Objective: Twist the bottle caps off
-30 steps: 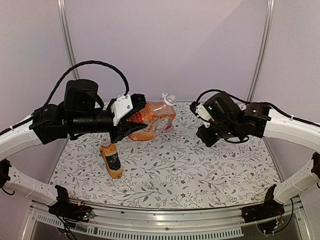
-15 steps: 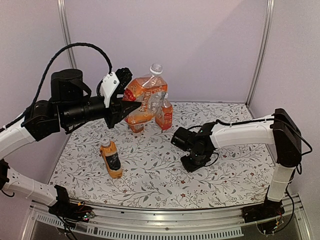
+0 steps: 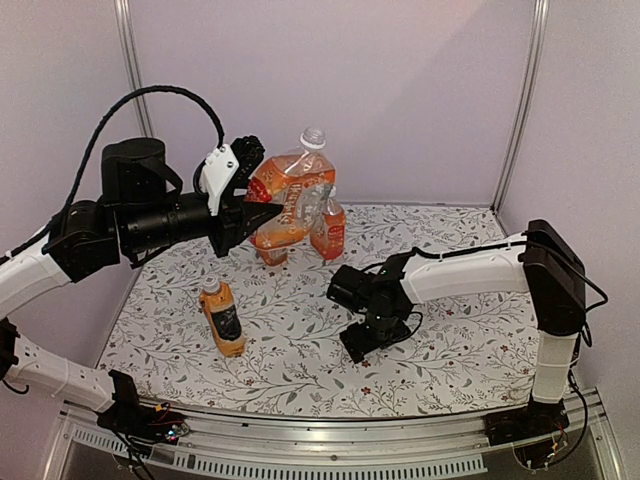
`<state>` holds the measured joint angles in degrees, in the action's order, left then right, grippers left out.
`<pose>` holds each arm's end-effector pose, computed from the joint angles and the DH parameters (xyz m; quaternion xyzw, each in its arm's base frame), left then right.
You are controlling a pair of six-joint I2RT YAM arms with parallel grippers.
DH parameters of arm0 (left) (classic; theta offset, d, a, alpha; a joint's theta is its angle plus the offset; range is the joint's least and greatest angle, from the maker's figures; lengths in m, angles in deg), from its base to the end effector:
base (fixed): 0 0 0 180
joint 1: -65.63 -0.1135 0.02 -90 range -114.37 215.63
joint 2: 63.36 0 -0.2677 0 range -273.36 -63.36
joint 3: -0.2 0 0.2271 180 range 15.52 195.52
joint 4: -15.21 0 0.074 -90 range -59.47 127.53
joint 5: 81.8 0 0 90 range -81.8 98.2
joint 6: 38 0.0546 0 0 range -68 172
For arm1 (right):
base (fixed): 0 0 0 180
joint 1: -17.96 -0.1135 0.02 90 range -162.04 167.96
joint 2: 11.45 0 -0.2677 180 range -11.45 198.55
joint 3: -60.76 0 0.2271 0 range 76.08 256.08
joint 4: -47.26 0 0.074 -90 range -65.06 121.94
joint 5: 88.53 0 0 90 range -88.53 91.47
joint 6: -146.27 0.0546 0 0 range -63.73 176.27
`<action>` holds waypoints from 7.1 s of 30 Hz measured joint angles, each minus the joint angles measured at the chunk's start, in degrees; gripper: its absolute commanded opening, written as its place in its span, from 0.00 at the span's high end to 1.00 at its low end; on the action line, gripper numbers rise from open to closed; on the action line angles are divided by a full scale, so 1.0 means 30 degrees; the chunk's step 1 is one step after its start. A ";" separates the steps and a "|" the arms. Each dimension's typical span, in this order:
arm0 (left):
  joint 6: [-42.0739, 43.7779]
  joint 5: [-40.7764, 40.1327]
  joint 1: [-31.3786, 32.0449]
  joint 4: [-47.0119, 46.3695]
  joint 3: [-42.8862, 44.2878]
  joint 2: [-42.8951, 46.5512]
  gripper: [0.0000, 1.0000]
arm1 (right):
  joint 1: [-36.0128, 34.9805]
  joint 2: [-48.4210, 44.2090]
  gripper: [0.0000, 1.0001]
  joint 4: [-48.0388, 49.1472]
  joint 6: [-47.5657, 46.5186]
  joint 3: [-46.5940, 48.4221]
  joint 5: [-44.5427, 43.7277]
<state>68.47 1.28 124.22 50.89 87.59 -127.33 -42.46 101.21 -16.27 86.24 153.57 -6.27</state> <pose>0.1287 -0.1982 0.4171 0.4434 0.6394 -0.1812 0.6015 0.1799 0.3021 0.1562 -0.2578 0.9621 -0.0066 0.0884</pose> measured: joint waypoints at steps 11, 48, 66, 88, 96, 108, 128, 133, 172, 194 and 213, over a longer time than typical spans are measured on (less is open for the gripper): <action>-0.0036 0.2361 -0.0073 0.0474 -0.0007 0.0583 1.00 | 0.0000 -0.6171 0.09 -0.0831 -0.4350 0.2273 0.0984; -0.0911 1.1307 -0.0029 0.2448 -0.0204 0.1064 0.01 | -0.2186 -1.0440 1.00 0.8677 -1.2662 0.5967 1.0448; -0.0510 0.3322 -0.1005 -0.0984 -0.2390 0.2900 0.00 | 0.7125 -1.3092 1.00 0.4940 -1.0163 0.2237 -0.5355; -0.0561 0.2659 -0.2208 -0.1275 -0.3279 0.3439 0.00 | 1.3908 -0.3534 1.00 1.5985 -0.8437 -0.2084 -0.3745; -0.0546 0.2754 -0.2215 -0.1413 -0.3300 0.3432 0.00 | 1.3908 -0.3293 0.44 1.7223 -0.8306 -0.2397 -0.3351; -0.0525 0.3147 -0.2215 -0.1566 -0.3315 0.3395 0.00 | 1.3908 -0.3300 0.05 1.7034 -0.8619 -0.2907 -0.2623; -0.0721 0.3228 -0.2973 -0.1035 -0.4291 0.4371 0.01 | 1.3770 -0.8816 0.01 1.2152 -0.9216 -0.2084 -0.0976; -0.1523 0.3293 -0.5020 0.0080 -0.4801 0.5486 0.00 | 1.2910 -1.0695 0.01 1.0914 -0.9369 -0.1326 0.0160; -1.2713 0.4379 -1.5249 0.1588 -1.3121 1.4054 0.11 | -0.2754 0.4867 0.26 1.2349 -0.7701 1.2101 0.4707; -0.9741 0.8947 -1.5249 0.0925 -1.2896 1.4047 0.14 | -0.2674 0.3971 0.94 1.2349 -0.7745 1.0622 0.5282; -0.1435 1.2728 -0.8189 0.3942 -0.5697 0.5122 0.21 | -0.2739 -0.5042 1.00 1.6473 -0.5187 0.6346 0.2237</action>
<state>64.17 39.47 99.65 62.71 70.50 -111.96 -50.68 86.08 33.15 70.68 172.61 0.44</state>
